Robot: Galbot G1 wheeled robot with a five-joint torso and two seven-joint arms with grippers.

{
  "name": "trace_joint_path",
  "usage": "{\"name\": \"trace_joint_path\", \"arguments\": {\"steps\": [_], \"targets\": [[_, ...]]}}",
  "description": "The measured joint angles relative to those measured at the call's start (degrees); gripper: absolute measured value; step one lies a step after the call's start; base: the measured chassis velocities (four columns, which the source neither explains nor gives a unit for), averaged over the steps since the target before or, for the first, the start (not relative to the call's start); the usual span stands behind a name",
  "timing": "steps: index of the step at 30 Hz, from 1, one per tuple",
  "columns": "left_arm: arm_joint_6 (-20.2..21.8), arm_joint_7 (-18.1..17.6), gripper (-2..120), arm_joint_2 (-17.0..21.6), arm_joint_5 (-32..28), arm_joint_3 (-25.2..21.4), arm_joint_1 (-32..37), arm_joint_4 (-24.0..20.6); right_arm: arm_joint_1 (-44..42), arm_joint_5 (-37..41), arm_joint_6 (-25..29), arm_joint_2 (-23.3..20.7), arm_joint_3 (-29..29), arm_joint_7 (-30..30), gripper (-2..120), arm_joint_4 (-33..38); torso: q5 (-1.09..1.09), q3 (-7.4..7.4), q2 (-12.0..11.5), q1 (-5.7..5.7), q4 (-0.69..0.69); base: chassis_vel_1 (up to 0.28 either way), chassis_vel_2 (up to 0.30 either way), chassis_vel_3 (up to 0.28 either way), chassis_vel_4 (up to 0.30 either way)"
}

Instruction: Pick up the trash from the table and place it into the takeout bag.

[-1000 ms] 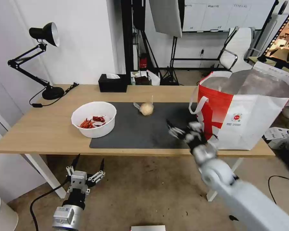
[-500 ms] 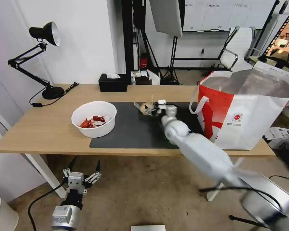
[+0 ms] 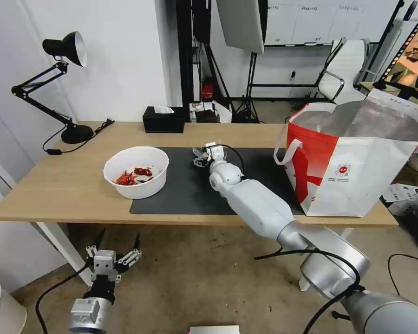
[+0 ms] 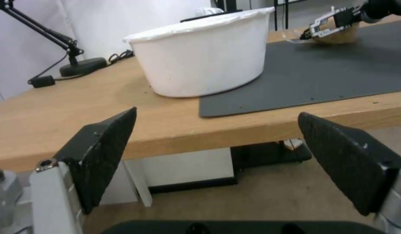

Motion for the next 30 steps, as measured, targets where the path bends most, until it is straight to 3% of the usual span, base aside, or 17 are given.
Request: {"name": "trace_joint_path", "arguments": {"steps": [5, 17, 19, 23, 25, 30], "targets": [[-0.06, 0.0, 100, -0.09, 0.04, 0.18, 0.1, -0.12, -0.34, 0.71, 0.01, -0.45, 0.12, 0.73, 97, 0.96, 0.01, 0.0, 0.0, 0.0, 0.0, 0.0, 0.0, 0.0, 0.0], [-0.32, 0.0, 100, -0.04, 0.13, -0.14, 0.61, -1.34, -2.03, 6.89, -2.01, -4.47, 0.07, 3.35, 53, 7.11, 0.01, 0.0, 0.0, 0.0, 0.01, 0.0, 0.0, 0.0, 0.0], [-0.32, 0.0, 100, -0.19, 0.29, -0.22, 0.97, -1.95, -4.21, 8.74, -1.68, -7.06, 0.89, 4.14, 41, 12.72, 0.02, 0.0, 0.0, 0.0, 0.02, 0.0, 0.0, 0.0, 0.0], [-0.33, 0.0, 100, -0.25, 0.38, -0.26, 1.44, -2.42, -6.46, 10.12, -1.43, -10.12, 1.59, 5.94, 31, 19.05, 0.02, 0.0, 0.0, 0.0, 0.0, 0.0, 0.0, 0.0, 0.0], [-0.32, 0.01, 100, -0.31, 0.62, -0.27, 1.63, -2.85, -8.58, 11.81, -1.3, -14.04, 2.8, 7.84, 20, 27.14, 0.02, 0.0, 0.0, 0.0, 0.0, 0.0, 0.0, 0.0, 0.0], [-0.15, 0.01, 100, -0.43, 1.04, -0.15, 1.72, -3.48, -10.16, 13.06, -1.2, -18.91, 4.47, 8.95, 12, 37.61, 0.02, -0.01, 0.01, 0.0, 0.01, 0.0, 0.0, 0.0, 0.0]]}}
